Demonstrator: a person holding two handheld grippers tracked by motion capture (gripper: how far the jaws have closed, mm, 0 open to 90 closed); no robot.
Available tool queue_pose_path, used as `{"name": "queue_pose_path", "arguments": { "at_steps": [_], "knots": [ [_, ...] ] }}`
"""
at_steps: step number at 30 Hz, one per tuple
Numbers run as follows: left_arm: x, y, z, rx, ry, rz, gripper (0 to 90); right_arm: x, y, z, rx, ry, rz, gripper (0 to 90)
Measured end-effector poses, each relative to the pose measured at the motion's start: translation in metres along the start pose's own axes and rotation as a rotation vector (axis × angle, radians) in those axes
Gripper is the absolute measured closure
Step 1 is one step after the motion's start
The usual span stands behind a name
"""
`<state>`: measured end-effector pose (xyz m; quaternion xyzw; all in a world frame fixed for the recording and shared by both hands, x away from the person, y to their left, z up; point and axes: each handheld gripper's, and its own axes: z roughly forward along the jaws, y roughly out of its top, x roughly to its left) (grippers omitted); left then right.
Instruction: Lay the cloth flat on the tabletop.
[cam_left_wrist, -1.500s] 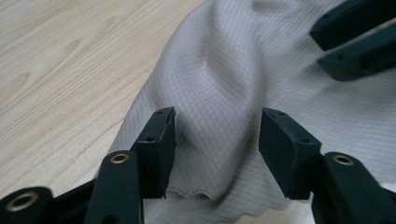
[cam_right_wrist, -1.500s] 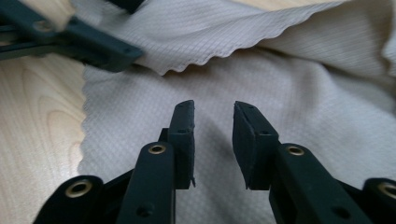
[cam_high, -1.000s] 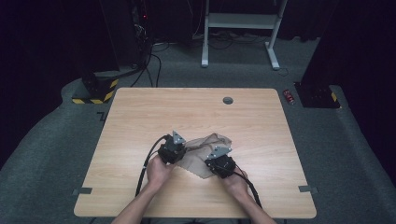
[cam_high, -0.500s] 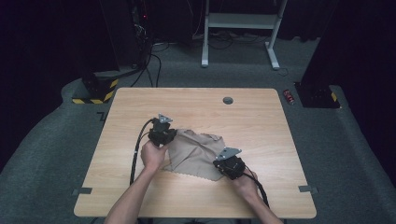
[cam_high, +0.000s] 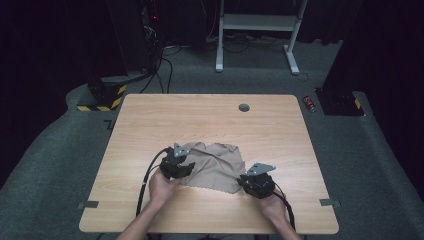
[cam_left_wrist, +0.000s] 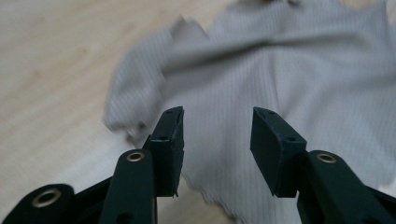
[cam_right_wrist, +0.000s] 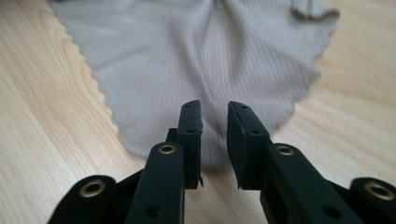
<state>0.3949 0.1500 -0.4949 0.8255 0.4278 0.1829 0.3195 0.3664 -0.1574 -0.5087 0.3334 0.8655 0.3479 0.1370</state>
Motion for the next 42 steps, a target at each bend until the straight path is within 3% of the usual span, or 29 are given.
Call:
{"name": "queue_pose_path", "arguments": {
  "at_steps": [4, 7, 10, 13, 15, 17, 19, 20, 23, 27, 31, 34, 38, 42],
  "knots": [
    [0.003, -0.007, 0.009, 0.022, 0.016, -0.029, 55.9, -0.003, -0.006, 0.003, 0.009, -0.006, 0.011, 72.6],
    [0.008, -0.006, 0.016, 0.038, 0.020, -0.020, 61.3, -0.003, -0.005, 0.003, 0.013, -0.018, 0.008, 77.8],
    [0.010, -0.004, 0.018, 0.029, 0.013, -0.016, 72.0, -0.005, -0.003, 0.004, 0.022, -0.024, -0.007, 87.9],
    [0.013, 0.002, 0.020, 0.062, 0.037, 0.006, 87.4, -0.006, -0.001, 0.005, 0.036, -0.035, -0.024, 89.7],
    [0.016, 0.006, 0.019, 0.055, 0.052, 0.018, 89.4, -0.006, 0.002, 0.004, 0.044, -0.062, -0.051, 89.8],
    [0.022, 0.008, 0.017, 0.052, 0.064, 0.011, 89.5, -0.009, 0.004, 0.001, 0.031, -0.060, -0.036, 89.8],
    [0.032, 0.012, 0.015, 0.045, 0.071, -0.027, 89.4, -0.013, 0.008, -0.002, 0.020, -0.070, -0.027, 89.8],
    [0.037, 0.013, 0.015, 0.029, 0.076, -0.053, 89.0, -0.016, 0.011, -0.003, 0.017, -0.075, -0.029, 89.8],
    [0.039, 0.010, 0.011, 0.013, 0.062, -0.076, 78.0, -0.018, 0.017, -0.002, 0.008, -0.069, -0.010, 89.6],
    [0.027, -0.003, 0.001, -0.026, 0.037, -0.068, 58.3, -0.011, 0.016, 0.003, -0.005, -0.021, -0.010, 74.9],
    [0.019, -0.020, -0.008, -0.064, 0.036, -0.085, 49.3, -0.006, 0.011, 0.009, 0.012, -0.010, -0.004, 69.1],
    [0.019, -0.032, -0.009, -0.056, 0.048, -0.101, 46.4, -0.007, 0.010, 0.013, 0.029, 0.000, -0.003, 73.3],
    [0.019, -0.046, -0.009, -0.043, 0.078, -0.118, 44.1, -0.005, 0.012, 0.015, 0.049, -0.009, -0.045, 86.3],
    [0.017, -0.055, -0.010, -0.088, 0.083, -0.121, 41.7, -0.004, 0.014, 0.015, 0.062, -0.017, -0.068, 89.2]
  ]
}}
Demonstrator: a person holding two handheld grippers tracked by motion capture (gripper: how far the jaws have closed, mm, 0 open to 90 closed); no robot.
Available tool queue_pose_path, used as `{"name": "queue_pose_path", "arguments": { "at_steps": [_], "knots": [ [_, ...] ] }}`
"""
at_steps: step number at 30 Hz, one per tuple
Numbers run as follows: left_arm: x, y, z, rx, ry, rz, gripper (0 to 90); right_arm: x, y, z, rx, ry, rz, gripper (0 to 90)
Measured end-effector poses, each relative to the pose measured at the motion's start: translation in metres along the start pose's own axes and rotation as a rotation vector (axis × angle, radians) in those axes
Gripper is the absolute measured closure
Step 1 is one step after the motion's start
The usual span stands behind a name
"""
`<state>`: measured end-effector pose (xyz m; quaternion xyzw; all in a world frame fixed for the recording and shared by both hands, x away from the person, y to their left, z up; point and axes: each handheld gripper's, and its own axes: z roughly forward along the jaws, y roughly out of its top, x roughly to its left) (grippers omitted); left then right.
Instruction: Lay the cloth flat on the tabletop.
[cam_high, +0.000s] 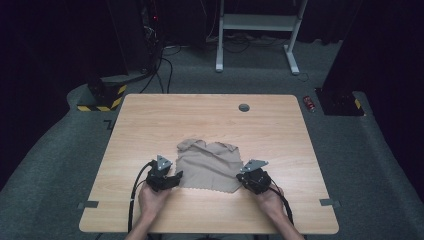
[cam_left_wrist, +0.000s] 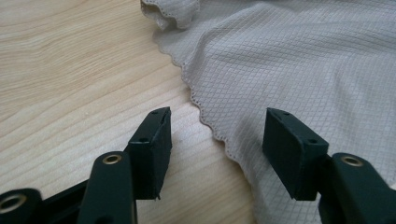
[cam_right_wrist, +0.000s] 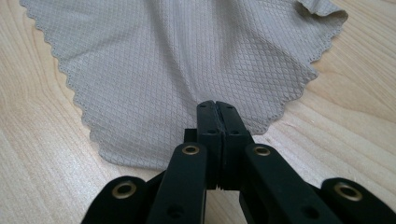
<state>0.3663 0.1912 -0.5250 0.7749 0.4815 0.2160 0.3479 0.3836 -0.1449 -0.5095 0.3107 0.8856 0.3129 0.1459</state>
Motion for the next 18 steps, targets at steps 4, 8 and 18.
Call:
{"name": "queue_pose_path", "arguments": {
  "at_steps": [4, 8, 18],
  "knots": [
    [0.000, -0.002, 0.000, -0.017, 0.005, -0.001, 40.2, -0.002, 0.010, -0.006, -0.033, 0.008, 0.023, 89.3],
    [0.000, -0.002, 0.001, -0.016, 0.009, -0.005, 38.8, -0.003, 0.028, -0.011, -0.064, 0.002, 0.004, 89.3],
    [0.000, -0.002, 0.001, -0.013, 0.010, -0.010, 35.0, -0.010, 0.077, 0.027, -0.039, -0.017, 0.006, 89.1]
  ]
}}
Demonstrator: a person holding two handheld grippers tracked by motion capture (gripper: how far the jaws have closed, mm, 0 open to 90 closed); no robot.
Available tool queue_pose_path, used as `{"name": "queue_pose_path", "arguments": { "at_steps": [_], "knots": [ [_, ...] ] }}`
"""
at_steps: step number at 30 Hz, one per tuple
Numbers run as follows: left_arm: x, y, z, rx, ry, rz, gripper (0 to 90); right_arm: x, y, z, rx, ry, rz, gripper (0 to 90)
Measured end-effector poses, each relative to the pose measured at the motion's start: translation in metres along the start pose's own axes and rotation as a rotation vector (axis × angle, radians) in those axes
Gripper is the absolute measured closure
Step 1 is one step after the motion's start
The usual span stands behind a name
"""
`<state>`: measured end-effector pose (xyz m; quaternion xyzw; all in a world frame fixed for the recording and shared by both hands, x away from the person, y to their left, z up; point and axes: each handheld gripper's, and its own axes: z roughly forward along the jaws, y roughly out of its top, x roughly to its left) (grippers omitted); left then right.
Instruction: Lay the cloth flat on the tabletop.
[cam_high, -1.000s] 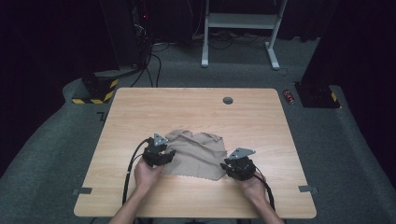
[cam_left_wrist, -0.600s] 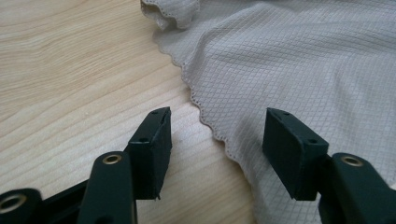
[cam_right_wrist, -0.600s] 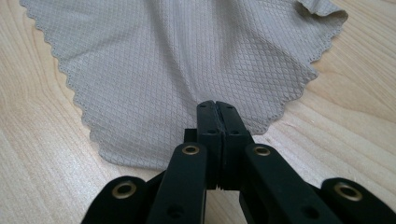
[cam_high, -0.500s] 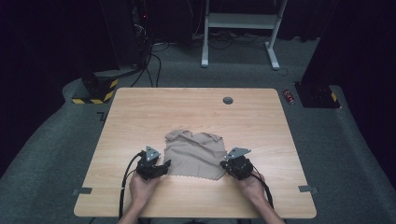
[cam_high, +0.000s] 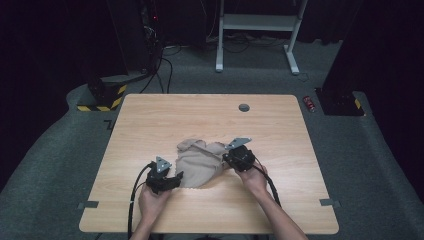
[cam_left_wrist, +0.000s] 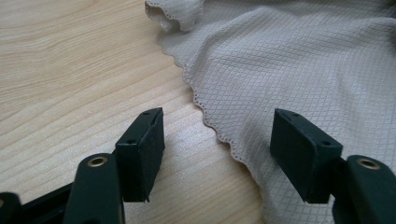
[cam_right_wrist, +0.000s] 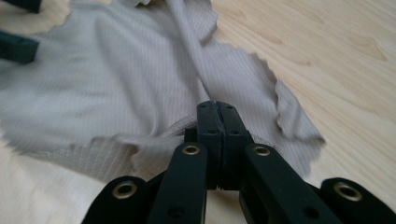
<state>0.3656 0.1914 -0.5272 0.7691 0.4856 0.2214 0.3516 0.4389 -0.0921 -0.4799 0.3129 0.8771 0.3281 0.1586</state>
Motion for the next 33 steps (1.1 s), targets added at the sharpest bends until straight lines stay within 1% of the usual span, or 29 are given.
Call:
{"name": "queue_pose_path", "arguments": {
  "at_steps": [1, 3, 4, 5, 7, 8, 10, 12, 15, 17, 19, 21, 24, 26, 28, 30, 32, 33],
  "knots": [
    [0.000, 0.000, 0.000, 0.000, 0.000, 0.000, 34.9, 0.000, 0.003, 0.008, 0.011, 0.004, 0.010, 89.0],
    [0.000, 0.000, 0.000, 0.000, 0.000, 0.000, 34.8, 0.002, 0.006, 0.020, 0.037, 0.003, 0.004, 88.8],
    [0.000, 0.000, 0.000, 0.000, 0.000, 0.000, 34.8, 0.003, 0.007, 0.024, 0.049, 0.005, 0.006, 88.6],
    [0.000, 0.000, 0.000, 0.001, 0.000, -0.001, 34.7, 0.004, 0.008, 0.029, 0.055, 0.008, -0.003, 87.7],
    [0.000, 0.000, 0.000, 0.001, 0.001, 0.001, 34.5, 0.005, 0.008, 0.031, 0.051, 0.011, -0.003, 84.6],
    [0.000, 0.000, 0.000, 0.001, 0.001, 0.001, 34.5, 0.005, 0.009, 0.028, 0.041, 0.013, 0.007, 82.9],
    [0.000, 0.000, 0.000, 0.002, 0.001, 0.002, 34.4, 0.004, 0.009, 0.019, 0.017, 0.006, 0.009, 82.0],
    [0.000, 0.000, 0.000, 0.002, 0.001, 0.002, 34.3, 0.004, 0.008, 0.001, -0.024, 0.000, 0.010, 81.9],
    [0.001, 0.000, 0.000, 0.003, 0.001, 0.002, 34.3, 0.006, 0.000, -0.022, -0.057, -0.001, -0.008, 82.0],
    [0.001, 0.000, 0.000, 0.003, 0.001, 0.002, 34.2, 0.008, -0.006, -0.029, -0.057, 0.005, -0.018, 82.2],
    [0.001, 0.000, 0.000, 0.003, 0.001, 0.002, 34.1, 0.013, -0.013, -0.031, -0.039, 0.016, -0.034, 82.1],
    [0.001, 0.000, 0.000, 0.003, 0.001, 0.002, 34.1, 0.016, -0.016, -0.024, -0.018, 0.019, -0.050, 81.6],
    [0.001, 0.000, 0.000, 0.003, 0.001, 0.000, 34.1, 0.020, -0.014, -0.011, 0.000, 0.029, -0.042, 80.6],
    [0.001, 0.000, 0.000, 0.004, 0.001, 0.001, 34.0, 0.023, -0.010, 0.003, 0.009, 0.042, -0.040, 80.1],
    [0.001, 0.000, 0.000, 0.004, 0.001, 0.000, 34.0, 0.028, -0.005, 0.014, 0.016, 0.054, -0.040, 78.9],
    [0.001, 0.000, 0.000, 0.004, 0.002, 0.000, 33.9, 0.033, 0.001, 0.024, 0.019, 0.059, -0.055, 76.3],
    [0.001, 0.000, 0.000, 0.004, 0.002, 0.000, 33.8, 0.036, 0.004, 0.028, 0.014, 0.060, -0.057, 75.6],
    [0.001, 0.000, 0.000, 0.004, 0.002, 0.001, 33.8, 0.036, 0.005, 0.027, 0.008, 0.063, -0.050, 75.5]
  ]
}}
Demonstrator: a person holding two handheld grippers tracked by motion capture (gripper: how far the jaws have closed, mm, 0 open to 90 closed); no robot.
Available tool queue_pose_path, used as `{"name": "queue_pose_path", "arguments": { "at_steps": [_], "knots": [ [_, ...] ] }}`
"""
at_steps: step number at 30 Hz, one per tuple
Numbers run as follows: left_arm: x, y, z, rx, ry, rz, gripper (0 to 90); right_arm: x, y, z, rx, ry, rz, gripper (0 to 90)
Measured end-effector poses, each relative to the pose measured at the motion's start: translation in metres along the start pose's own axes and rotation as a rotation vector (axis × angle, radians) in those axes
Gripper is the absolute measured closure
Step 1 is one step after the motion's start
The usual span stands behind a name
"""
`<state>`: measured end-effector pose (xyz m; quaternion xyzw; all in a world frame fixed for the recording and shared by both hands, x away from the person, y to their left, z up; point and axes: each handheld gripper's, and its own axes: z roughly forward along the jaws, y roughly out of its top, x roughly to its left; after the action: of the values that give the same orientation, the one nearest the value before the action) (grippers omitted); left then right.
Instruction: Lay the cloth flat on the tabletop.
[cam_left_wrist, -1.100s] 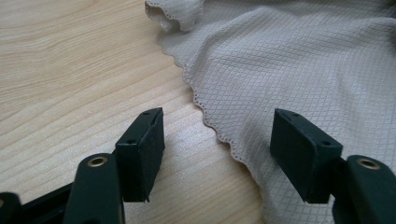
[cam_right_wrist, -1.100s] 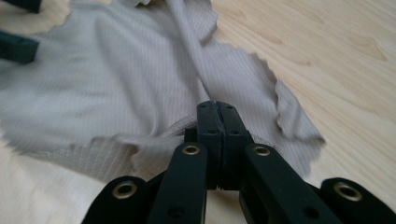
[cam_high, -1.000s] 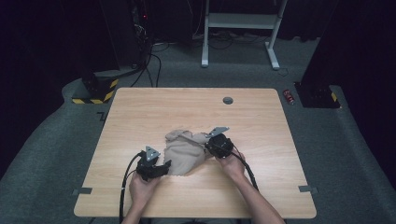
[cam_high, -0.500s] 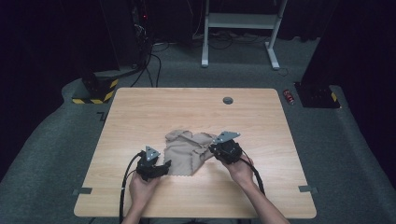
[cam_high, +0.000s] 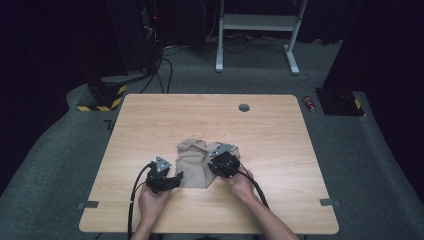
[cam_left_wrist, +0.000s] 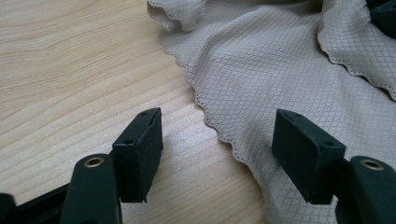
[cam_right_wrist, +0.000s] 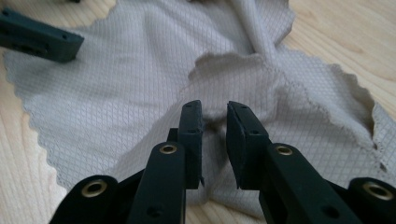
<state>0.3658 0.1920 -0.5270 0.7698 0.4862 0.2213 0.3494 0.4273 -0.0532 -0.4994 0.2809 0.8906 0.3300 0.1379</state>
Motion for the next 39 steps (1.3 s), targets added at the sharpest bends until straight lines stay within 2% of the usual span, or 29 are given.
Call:
{"name": "queue_pose_path", "arguments": {
  "at_steps": [4, 8, 13, 16, 17, 20, 23, 28, 32, 35, 39],
  "knots": [
    [0.000, 0.000, 0.000, 0.000, 0.000, -0.001, 33.7, -0.004, 0.003, -0.012, -0.026, -0.019, 0.013, 74.9],
    [0.000, 0.000, 0.000, 0.000, 0.000, 0.000, 33.7, -0.004, 0.013, -0.021, -0.058, -0.037, 0.002, 70.9],
    [0.000, 0.000, 0.000, 0.000, -0.001, -0.001, 33.6, 0.003, 0.028, -0.009, -0.061, -0.032, -0.029, 60.6],
    [0.000, 0.000, 0.000, 0.000, -0.001, -0.001, 33.6, 0.008, 0.031, 0.006, -0.033, -0.016, -0.023, 58.9],
    [0.000, 0.000, 0.000, 0.000, 0.000, -0.001, 33.6, 0.008, 0.032, 0.010, -0.018, -0.017, -0.025, 59.9],
    [0.000, 0.000, 0.000, 0.000, -0.001, -0.001, 33.6, 0.009, 0.030, 0.027, 0.043, -0.016, -0.025, 76.5],
    [0.000, 0.000, 0.000, 0.000, 0.000, 0.000, 33.5, 0.006, 0.029, 0.028, 0.040, -0.015, -0.020, 87.8],
    [0.000, 0.000, 0.000, 0.001, -0.001, 0.000, 33.5, 0.004, 0.030, 0.007, -0.016, -0.018, -0.027, 89.4],
    [0.000, 0.000, 0.000, 0.001, -0.001, 0.001, 33.3, 0.004, 0.025, -0.007, -0.035, -0.020, -0.036, 89.6],
    [0.000, 0.000, 0.000, 0.001, 0.000, 0.001, 32.8, 0.007, 0.013, -0.022, -0.062, -0.015, -0.026, 89.6],
    [0.000, 0.000, 0.000, 0.001, 0.000, 0.001, 32.7, 0.010, -0.018, -0.047, -0.081, -0.032, 0.010, 89.6]
  ]
}}
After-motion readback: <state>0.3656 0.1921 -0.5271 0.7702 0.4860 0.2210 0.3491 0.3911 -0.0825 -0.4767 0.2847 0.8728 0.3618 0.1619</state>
